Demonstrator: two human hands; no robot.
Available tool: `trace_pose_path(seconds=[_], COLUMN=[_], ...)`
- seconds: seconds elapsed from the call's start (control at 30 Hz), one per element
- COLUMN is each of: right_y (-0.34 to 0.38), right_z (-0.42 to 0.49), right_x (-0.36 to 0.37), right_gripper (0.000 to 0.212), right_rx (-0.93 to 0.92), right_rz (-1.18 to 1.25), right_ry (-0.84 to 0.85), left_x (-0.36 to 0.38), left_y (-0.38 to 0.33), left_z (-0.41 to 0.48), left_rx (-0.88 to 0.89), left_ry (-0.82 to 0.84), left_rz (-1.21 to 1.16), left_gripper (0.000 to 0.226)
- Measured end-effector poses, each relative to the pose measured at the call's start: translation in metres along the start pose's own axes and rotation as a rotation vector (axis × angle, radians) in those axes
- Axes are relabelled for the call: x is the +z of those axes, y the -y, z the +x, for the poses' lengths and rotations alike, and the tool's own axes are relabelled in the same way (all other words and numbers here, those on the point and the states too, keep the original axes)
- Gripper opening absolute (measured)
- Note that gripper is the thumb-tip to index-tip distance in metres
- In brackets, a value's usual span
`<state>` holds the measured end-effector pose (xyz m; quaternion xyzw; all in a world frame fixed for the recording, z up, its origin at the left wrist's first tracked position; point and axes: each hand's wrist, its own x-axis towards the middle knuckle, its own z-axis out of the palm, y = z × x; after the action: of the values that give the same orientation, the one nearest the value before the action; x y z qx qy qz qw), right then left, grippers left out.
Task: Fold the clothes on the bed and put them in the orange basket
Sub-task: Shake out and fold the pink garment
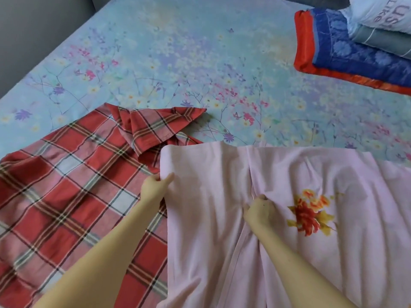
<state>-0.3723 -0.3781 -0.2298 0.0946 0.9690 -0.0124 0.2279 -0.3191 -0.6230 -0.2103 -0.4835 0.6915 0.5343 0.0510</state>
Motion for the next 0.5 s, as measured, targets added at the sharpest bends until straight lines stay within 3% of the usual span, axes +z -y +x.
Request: trace_pose_path(seconds=[0.13,0.2,0.3,0.4,0.5], right_y=[-0.006,-0.013,-0.033,-0.051,-0.038], right_z=[-0.004,-0.006,-0.004,-0.010,-0.033], right_x=[0.003,0.001,-0.006,-0.019,-0.044], right_gripper=[0.045,0.036,0.015,0.050,0.058], right_rx=[-0.030,-0.075,-0.146,-0.143,-0.110], right_rz=[-0.004,0.032,0.276,0.442,0.664], right_ry=[-0.032,-0.059,-0.104,-0.203,-0.288], left_x=[0.003,0.001,-0.010,-0.023,-0.034], left_y=[-0.020,-0.028,-0.035,-0.038,-0.052], left_z=[0.018,0.015,0.005,-0.007,-0.030], left_rx=[-0.019,0.014,0.119,0.277,0.476], left_ry=[-0.123,-0.187,-0.238,-0.261,-0.311], left_rz=[-0.089,0.031,0.254,0.412,0.452], left_gripper=[0.019,0.015,0.015,0.027,0.036])
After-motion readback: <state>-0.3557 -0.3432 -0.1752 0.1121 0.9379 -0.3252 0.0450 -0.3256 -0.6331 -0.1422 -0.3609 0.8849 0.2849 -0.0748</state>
